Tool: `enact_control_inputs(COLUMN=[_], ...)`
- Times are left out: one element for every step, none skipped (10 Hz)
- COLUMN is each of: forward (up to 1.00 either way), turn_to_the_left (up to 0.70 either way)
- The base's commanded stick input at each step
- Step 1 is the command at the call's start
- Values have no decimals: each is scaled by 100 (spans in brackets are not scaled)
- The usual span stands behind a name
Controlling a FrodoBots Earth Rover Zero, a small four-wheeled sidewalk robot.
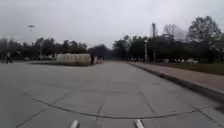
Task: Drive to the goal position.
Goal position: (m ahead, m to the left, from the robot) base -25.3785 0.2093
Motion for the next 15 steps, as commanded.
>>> enact_control_inputs(forward=[0,0,0,0,0,0,0,0,0,0,0,0,0,0,0], turn_to_the_left=[-70,-70,-70,-70,-70,-70,-70,-70,-70,-70,-70,-70,-70,-70,-70])
